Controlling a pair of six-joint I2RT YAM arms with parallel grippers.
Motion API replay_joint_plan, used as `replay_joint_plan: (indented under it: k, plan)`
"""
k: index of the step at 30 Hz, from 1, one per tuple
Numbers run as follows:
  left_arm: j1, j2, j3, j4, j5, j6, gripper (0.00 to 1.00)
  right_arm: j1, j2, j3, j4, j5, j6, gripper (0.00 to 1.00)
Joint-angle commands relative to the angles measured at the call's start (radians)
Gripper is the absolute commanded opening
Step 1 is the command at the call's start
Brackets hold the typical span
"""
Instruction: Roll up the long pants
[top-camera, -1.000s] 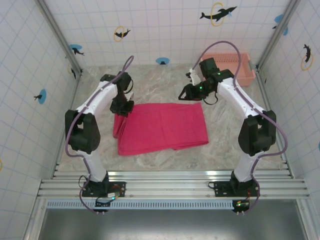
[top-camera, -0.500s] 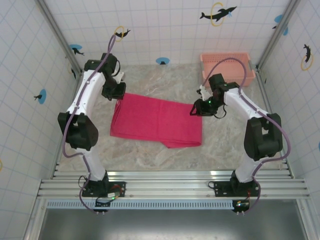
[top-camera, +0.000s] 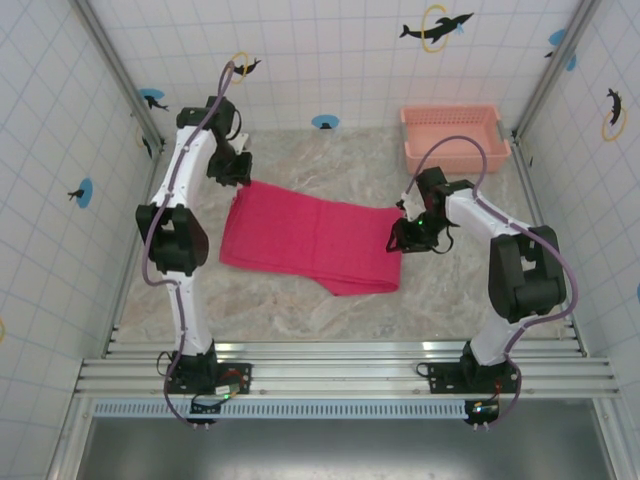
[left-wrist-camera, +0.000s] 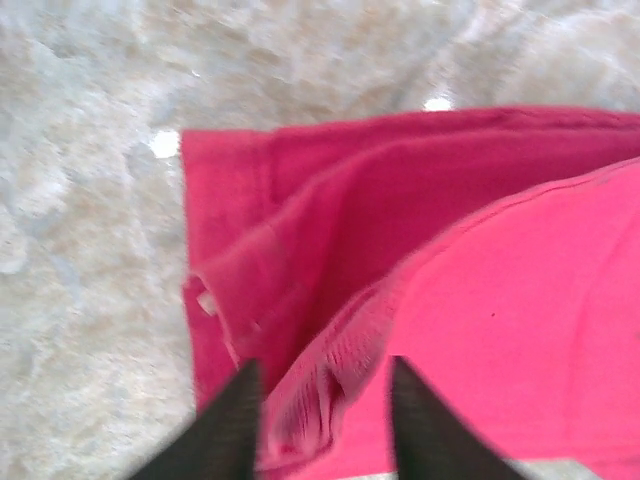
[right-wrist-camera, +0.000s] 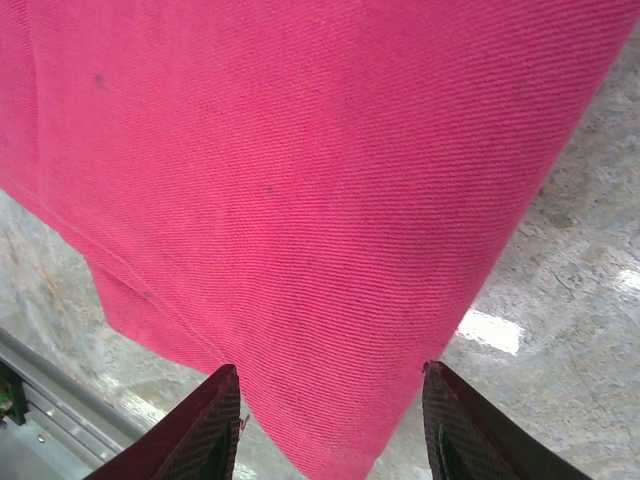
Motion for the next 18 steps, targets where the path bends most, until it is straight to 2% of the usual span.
replay_joint_plan:
  k: [1, 2, 4, 6, 10, 14, 18]
  plan:
    - [0.012, 0.057, 0.111, -0.057, -0.079, 0.015, 0.83, -0.004, 0.027, 0.043, -0.052, 0.049, -0.046, 0.51]
    - [0.012, 0.039, 0.099, -0.045, -0.052, 0.004, 0.96, -0.006, 0.041, 0.053, -0.058, 0.048, -0.055, 0.52]
    - [-0.019, -0.026, 0.038, -0.02, -0.069, -0.013, 0.98, -0.007, 0.07, 0.066, -0.059, 0.052, -0.065, 0.52]
    - [-0.088, -0.122, -0.099, 0.061, -0.082, -0.033, 0.98, -0.007, 0.113, 0.084, -0.057, 0.051, -0.08, 0.52]
    - [-0.199, -0.23, -0.444, 0.301, 0.037, -0.173, 0.97, -0.01, 0.21, 0.131, -0.045, 0.039, -0.106, 0.52]
    - [-0.25, -0.167, -0.587, 0.388, 0.056, -0.251, 0.97, -0.015, 0.278, 0.188, -0.042, 0.039, -0.115, 0.45]
    - [-0.277, -0.047, -0.536, 0.361, 0.007, -0.253, 0.98, -0.018, 0.297, 0.194, -0.044, 0.025, -0.12, 0.33]
